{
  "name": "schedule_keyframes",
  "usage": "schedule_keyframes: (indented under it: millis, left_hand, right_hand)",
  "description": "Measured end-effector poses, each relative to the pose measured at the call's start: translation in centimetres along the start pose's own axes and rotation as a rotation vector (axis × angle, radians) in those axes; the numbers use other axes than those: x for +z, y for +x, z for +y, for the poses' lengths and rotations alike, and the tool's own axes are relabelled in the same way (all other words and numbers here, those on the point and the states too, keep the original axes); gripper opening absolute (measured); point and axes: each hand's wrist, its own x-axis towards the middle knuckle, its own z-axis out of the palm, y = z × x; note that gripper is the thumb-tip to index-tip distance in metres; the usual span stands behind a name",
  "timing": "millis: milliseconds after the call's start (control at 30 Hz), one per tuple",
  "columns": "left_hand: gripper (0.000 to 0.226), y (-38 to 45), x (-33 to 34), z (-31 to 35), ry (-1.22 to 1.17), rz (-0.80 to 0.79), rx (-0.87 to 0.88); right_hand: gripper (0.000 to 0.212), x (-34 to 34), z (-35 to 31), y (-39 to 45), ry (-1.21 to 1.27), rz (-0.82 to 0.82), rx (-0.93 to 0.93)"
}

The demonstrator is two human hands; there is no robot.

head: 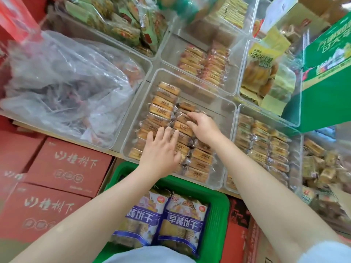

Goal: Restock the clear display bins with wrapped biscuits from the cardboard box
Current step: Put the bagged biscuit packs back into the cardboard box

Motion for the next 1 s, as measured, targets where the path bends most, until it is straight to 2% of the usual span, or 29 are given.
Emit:
schedule_keyframes:
  millis: [67,167,300,433,533,600,767,900,1000]
  left_hand:
    - [0.07,0.1,-0.1,0.1,-0.02,0.002,-0.004]
    - [0.07,0.0,0.0,0.0,-0.029,0.032,-0.004]
    - [0.064,-0.4,0.0,-0.2,-0.066,0.078,0.014]
    - [0.053,-1.6,0.1,0.0,-0.119,0.119,-0.018]
    - [0.032,-4.3,0.2,2.7,-0.229,0.271,-0.017]
    - [0.019,-6.7,0.0,6.7,-0.363,0.37,0.064]
    - [0.017,-11.6,0.5,21.1,-0.427,0.247,0.379]
    - [0.029,-14.5,1.0,34.3,-0.482,0.355,0.574]
    - [0.024,-16.5,1.7,43.6,-0.474,0.414,0.698]
  right_hand:
    - [0.042,1.1,0.1,-0.1,0.009,0.029,0.021]
    - [0.043,1.9,-0.2,-0.9,-0.106,0.067,-0.008]
    - [0.052,1.3,-0.1,-3.9,-0.173,0.035,-0.049]
    - [0.039,-0.9,1.4,-9.1,-0.062,0.09,-0.104]
    - [0.027,-2.9,3.7,-15.3,0.172,0.171,-0.105]
    - [0.024,-3.7,6.1,-20.3,0.343,0.25,-0.082]
    - [0.043,-5.1,14.0,-31.9,0.532,0.513,0.018]
    - [0.046,-7.1,23.4,-39.6,0.618,0.806,0.08]
    - [0.045,-7.1,32.9,-44.3,0.611,0.846,0.205]
